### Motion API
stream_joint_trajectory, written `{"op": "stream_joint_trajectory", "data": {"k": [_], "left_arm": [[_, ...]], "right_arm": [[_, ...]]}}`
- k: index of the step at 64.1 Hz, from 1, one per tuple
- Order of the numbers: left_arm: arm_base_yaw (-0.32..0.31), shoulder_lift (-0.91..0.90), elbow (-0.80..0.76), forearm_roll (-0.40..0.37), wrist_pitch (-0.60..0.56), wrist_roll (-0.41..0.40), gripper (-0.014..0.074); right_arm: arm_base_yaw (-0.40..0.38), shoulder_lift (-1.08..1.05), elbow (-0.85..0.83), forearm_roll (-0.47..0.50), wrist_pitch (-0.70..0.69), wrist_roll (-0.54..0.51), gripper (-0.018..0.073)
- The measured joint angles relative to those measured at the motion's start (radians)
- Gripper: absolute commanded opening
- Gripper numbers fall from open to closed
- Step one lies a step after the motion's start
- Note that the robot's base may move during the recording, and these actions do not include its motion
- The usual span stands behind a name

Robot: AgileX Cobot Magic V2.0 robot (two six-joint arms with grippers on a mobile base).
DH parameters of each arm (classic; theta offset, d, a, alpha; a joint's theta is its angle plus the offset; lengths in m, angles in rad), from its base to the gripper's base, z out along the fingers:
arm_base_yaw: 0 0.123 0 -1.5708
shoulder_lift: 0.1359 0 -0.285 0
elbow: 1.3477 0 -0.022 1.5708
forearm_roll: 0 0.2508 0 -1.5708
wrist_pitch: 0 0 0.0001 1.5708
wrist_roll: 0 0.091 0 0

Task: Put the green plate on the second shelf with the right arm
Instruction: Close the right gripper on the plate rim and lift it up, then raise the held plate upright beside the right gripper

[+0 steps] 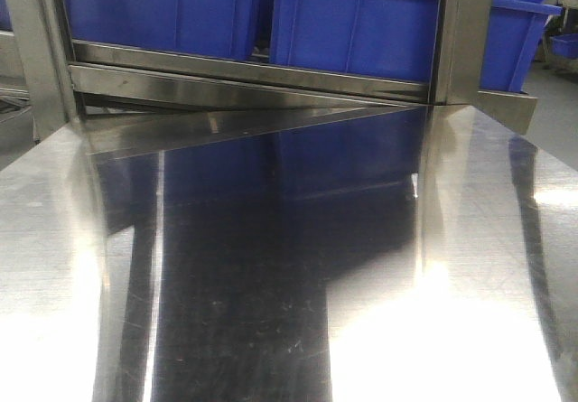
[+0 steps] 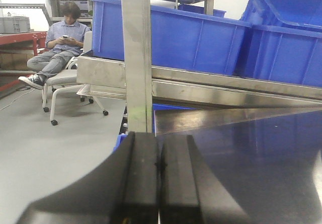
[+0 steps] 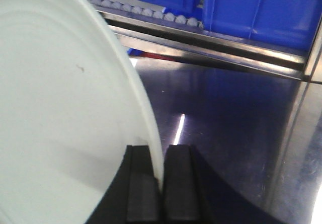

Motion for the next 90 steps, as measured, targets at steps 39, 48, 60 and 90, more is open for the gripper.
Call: {"op": "stream_joint_trajectory", "data": {"k": [39,48,60,90], "left_arm": [[0.0,0.0,0.0,0.0,0.0,0.0,0.013],[0.0,0.0,0.0,0.0,0.0,0.0,0.013],[0.0,0.0,0.0,0.0,0.0,0.0,0.013],[0.0,0.0,0.0,0.0,0.0,0.0,0.013]], "right_arm": [[-0.037,-0.245,0.245,-0.384,-0.454,-0.014,0.0053],[-0.107,-0.389,0.435,-0.384,-0.585,-0.01,0.0053],[-0.162,-0.593,0.701,-0.38,-0.714,0.074,0.0053],[-0.165,-0.905,1.186,-0.377,-0.81,0.263,0.0053]]}}
